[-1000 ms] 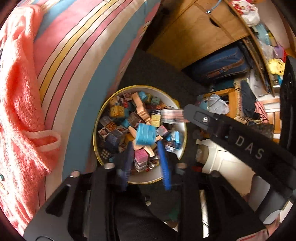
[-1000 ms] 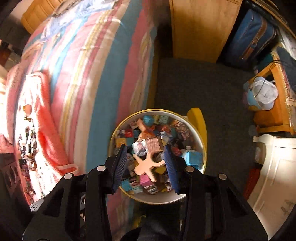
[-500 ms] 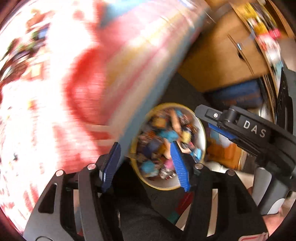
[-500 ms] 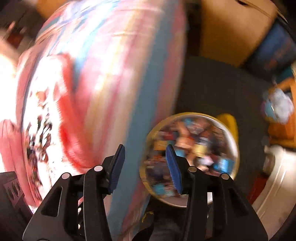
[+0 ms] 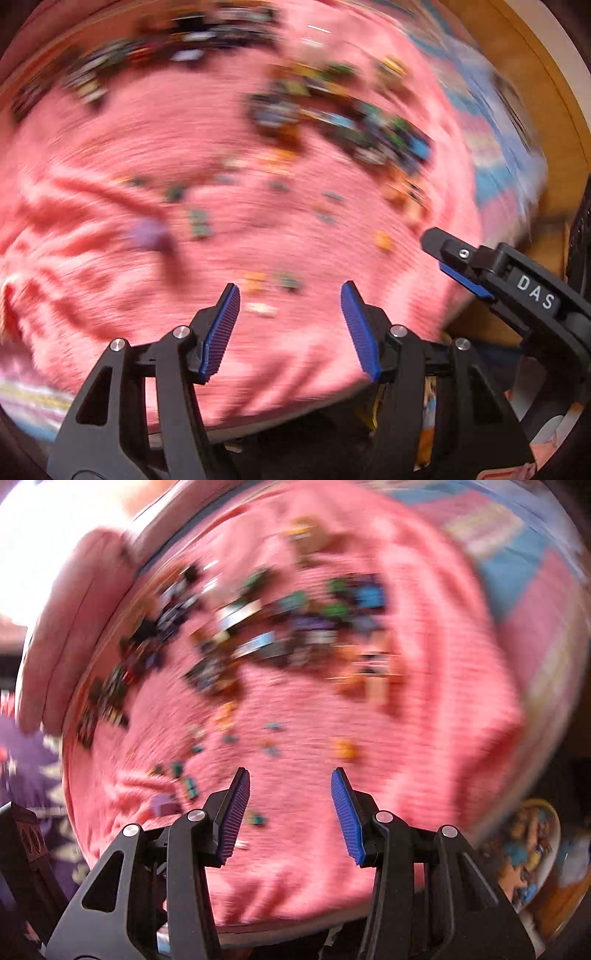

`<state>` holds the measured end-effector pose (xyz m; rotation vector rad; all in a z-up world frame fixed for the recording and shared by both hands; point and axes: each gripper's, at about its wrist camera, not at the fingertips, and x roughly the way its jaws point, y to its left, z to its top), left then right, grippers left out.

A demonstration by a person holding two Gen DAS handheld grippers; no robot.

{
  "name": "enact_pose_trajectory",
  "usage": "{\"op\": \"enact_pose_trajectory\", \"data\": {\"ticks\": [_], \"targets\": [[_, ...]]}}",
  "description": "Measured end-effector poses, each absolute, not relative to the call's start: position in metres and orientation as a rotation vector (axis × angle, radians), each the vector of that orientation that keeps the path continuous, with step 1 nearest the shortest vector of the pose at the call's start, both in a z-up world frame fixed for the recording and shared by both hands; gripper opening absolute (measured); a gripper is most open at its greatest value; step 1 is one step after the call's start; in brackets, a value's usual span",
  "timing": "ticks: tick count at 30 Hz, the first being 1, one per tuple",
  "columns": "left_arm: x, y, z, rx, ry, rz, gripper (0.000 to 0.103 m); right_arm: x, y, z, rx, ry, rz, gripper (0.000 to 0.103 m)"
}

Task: Collect trash
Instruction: 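Bring both empty grippers back over the pink blanket, then lower the right gripper onto the orange-checkered picture cube and close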

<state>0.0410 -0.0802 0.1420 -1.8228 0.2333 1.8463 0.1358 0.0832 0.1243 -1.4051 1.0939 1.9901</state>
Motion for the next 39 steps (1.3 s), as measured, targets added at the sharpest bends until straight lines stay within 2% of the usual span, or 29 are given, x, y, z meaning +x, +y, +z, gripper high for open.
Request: {"op": "enact_pose_trajectory", "data": {"ticks": [5, 14, 23, 29, 39], "targets": [[0.002, -0.141, 0.134, -1.936, 0.052, 1.986, 0.055, 0.087, 0.062, 0.119, -1.498, 1.021, 2.048, 0.046], [-0.028, -0.177, 0.112, -2.051, -0.078, 2.088, 0.058, 0.036, 0.064, 0.106, -1.603, 0.796, 2.078, 0.046], [-0.047, -0.149, 0.127, -1.914, 0.085, 2.248, 0.059, -0.002, 0.088, 0.079, -1.699, 0.731, 2.062, 0.046], [-0.056, -0.141, 0.133, -1.862, 0.100, 2.337, 0.059, -0.024, 0.093, 0.064, -1.746, 0.702, 2.078, 0.046], [-0.064, -0.143, 0.120, -1.924, 0.125, 2.373, 0.059, -0.050, 0.092, 0.040, -1.816, 0.697, 2.062, 0.048]]}}
